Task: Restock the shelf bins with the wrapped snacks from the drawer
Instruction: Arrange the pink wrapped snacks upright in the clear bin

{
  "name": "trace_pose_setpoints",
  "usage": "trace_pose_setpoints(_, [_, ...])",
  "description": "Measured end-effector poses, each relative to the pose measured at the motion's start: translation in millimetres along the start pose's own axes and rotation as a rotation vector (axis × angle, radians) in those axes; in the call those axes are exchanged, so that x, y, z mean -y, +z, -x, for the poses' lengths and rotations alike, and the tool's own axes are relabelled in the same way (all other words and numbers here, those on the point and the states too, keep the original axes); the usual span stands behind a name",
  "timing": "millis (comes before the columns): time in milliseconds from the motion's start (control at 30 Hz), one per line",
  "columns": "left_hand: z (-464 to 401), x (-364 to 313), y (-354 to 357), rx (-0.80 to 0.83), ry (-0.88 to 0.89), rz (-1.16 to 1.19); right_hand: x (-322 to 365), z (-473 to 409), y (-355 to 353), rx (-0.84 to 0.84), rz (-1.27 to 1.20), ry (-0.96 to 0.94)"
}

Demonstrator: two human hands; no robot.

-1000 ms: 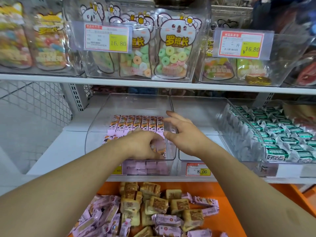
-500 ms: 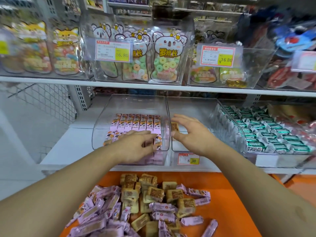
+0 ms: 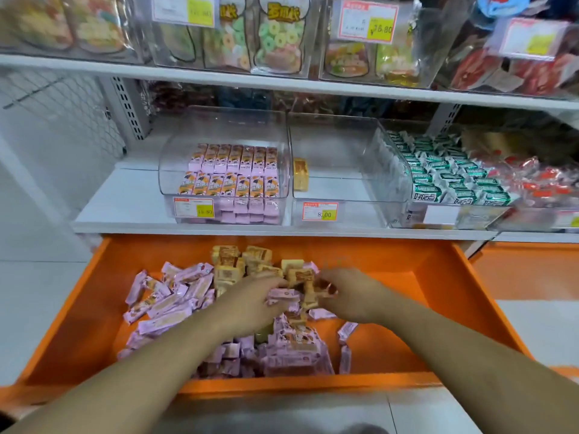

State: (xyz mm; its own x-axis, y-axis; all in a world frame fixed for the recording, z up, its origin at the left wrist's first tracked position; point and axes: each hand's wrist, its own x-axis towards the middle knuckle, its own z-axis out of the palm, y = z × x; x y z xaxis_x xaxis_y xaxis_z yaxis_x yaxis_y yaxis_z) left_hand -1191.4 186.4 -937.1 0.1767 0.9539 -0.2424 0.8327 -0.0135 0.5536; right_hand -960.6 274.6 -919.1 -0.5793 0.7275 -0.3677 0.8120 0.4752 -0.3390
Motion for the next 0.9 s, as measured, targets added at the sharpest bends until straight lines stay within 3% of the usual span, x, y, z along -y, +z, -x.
trace_pose_setpoints(133, [-21, 22, 41, 0.253, -0.141, -0.013, -22, -19, 45, 0.246, 0.020, 0.047])
trace_pose_setpoints(267, [-44, 36, 76, 0.389, -0.171, -0.066, -36, -49, 91, 0.385, 0.038, 0.085])
trace_pose_setpoints(600, [-77, 62, 112, 0.420, -0.368, 0.114, -55, -91, 143, 0.477, -0.162, 0.211])
trace_pose_setpoints(900, [-66, 63, 97, 0.213, -0.438, 0.399, -44, -77, 111, 0.387, -0.359, 0.201])
